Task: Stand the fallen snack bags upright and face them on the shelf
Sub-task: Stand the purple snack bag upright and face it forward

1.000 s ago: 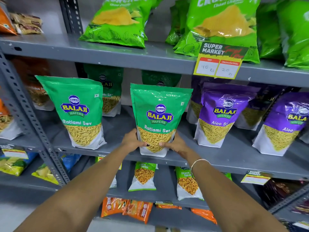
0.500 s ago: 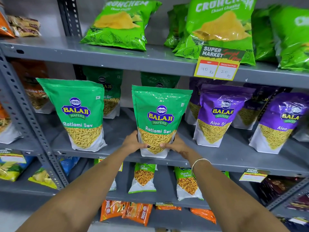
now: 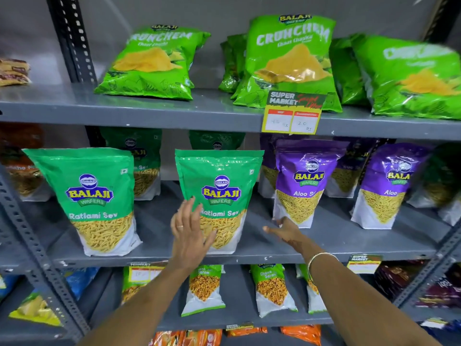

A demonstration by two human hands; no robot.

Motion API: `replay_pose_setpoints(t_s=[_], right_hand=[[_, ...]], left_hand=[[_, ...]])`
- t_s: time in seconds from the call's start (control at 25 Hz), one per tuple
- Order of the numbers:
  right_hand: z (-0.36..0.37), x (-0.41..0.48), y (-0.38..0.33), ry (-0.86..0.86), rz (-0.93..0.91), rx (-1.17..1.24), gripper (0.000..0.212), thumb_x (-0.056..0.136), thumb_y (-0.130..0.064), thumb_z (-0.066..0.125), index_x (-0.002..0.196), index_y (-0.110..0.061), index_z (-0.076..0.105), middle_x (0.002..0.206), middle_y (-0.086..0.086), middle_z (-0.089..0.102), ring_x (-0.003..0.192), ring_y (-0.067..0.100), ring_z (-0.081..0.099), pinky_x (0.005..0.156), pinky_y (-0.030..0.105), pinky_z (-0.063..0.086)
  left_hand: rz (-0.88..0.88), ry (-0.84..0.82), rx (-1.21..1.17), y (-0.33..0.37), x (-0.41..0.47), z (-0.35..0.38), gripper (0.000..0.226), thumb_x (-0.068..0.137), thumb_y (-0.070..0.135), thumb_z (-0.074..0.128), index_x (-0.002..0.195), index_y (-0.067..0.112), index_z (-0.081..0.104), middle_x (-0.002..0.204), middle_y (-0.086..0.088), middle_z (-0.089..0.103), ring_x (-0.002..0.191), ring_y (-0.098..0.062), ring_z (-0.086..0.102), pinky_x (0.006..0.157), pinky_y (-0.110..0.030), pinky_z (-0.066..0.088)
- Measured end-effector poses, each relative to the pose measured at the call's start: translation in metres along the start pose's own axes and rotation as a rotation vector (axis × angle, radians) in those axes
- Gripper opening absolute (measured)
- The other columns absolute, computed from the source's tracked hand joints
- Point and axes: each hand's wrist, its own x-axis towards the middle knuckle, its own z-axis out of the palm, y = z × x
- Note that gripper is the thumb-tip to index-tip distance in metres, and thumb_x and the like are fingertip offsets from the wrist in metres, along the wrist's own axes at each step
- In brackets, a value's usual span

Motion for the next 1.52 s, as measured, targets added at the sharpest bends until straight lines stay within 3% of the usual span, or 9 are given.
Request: replay_pose_setpoints(t_s=[0.2,0.44,0.56,0.72,0.92,1.04,1.2,1.4,1.52], right_hand=[[-0.075,0.028,0.033,0.033,-0.003,-0.039,0.093,0.063,-0.034,0.08,0.138,-0.004,0.035,0.14,0.014,0.043,0.128,0.029,0.046,0.102,0.036,0.04],[-0.149,0.097,0.073,-0.034,-0.037,0.198,0.112,0.065,-0.019,0.084,0.145,0.001,0.008,0.152,0.015,0.023,0.141,0.03,0.027,0.111,0.037,0.033],[-0.157,0.124,0.079,-0.18,-0.108,0.293,0.094,0.069,-0.008,0.08,0.142,0.003,0.021,0.139,0.008,0.04,0.13,0.022,0.041,0.106,0.031,0.037],[-0.149,0.124,0.08,-0.476,-0.269,0.391,0.036,0.076,0.01,0.067,0.105,-0.01,0.061,0.1,0.001,0.069,0.081,0.005,0.069,0.071,0.016,0.057],[-0.148,0.106,0.078,-0.457,-0.285,0.416,0.041,0.076,0.007,0.068,0.115,-0.002,0.057,0.123,0.014,0.061,0.093,0.02,0.063,0.074,0.017,0.055],[-0.148,0.09,0.085,-0.425,-0.233,0.37,0.028,0.076,0.002,0.07,0.096,-0.016,0.061,0.117,0.01,0.064,0.088,0.016,0.064,0.07,0.016,0.055],[-0.148,0.061,0.093,-0.379,-0.206,0.332,0.053,0.068,-0.017,0.081,0.116,-0.009,0.059,0.124,0.012,0.066,0.112,0.028,0.063,0.097,0.041,0.052],[-0.155,0.029,0.092,-0.379,-0.202,0.314,0.05,0.08,0.0,0.067,0.127,-0.001,0.049,0.115,0.003,0.057,0.092,0.011,0.059,0.059,0.001,0.048],[-0.155,0.023,0.093,-0.388,-0.201,0.346,0.051,0.082,0.002,0.063,0.13,-0.001,0.045,0.117,0.006,0.057,0.093,0.013,0.059,0.064,0.006,0.051]], left_hand=[[0.327,-0.153,-0.022,0.08,0.009,0.051,0.067,0.071,0.047,0.052,0.126,0.011,0.039,0.136,-0.008,0.039,0.123,-0.025,0.039,0.104,-0.034,0.027],[-0.412,-0.451,-0.437,0.166,0.071,0.143,0.098,0.065,0.034,0.078,0.142,0.0,0.027,0.147,-0.018,0.037,0.137,-0.031,0.035,0.114,-0.035,0.023],[-0.717,-0.554,-0.73,0.175,0.095,0.173,0.107,0.045,0.026,0.086,0.136,0.004,0.035,0.141,-0.014,0.046,0.131,-0.027,0.045,0.108,-0.036,0.037],[-0.814,-0.57,-0.903,0.18,0.093,0.183,0.074,0.062,-0.001,0.08,0.128,0.001,0.046,0.131,-0.017,0.058,0.108,-0.024,0.06,0.085,-0.02,0.053],[-0.812,-0.539,-0.896,0.187,0.079,0.169,0.071,0.058,0.011,0.08,0.123,0.003,0.052,0.127,-0.016,0.063,0.108,-0.024,0.063,0.088,-0.026,0.053],[-0.82,-0.56,-0.846,0.192,0.069,0.156,0.071,0.053,0.019,0.085,0.117,0.009,0.055,0.124,-0.013,0.065,0.107,-0.023,0.062,0.094,-0.034,0.052],[-0.842,-0.587,-0.82,0.2,0.054,0.139,0.059,0.065,0.009,0.081,0.117,0.01,0.054,0.124,-0.012,0.064,0.105,-0.021,0.06,0.094,-0.032,0.047],[-0.835,-0.615,-0.784,0.209,0.044,0.122,0.064,0.064,0.017,0.082,0.121,0.011,0.052,0.115,0.002,0.062,0.107,-0.016,0.058,0.088,-0.028,0.044],[-0.858,-0.614,-0.746,0.214,0.042,0.117,0.06,0.07,0.014,0.079,0.124,0.01,0.05,0.113,0.0,0.059,0.106,-0.017,0.055,0.086,-0.026,0.039]])
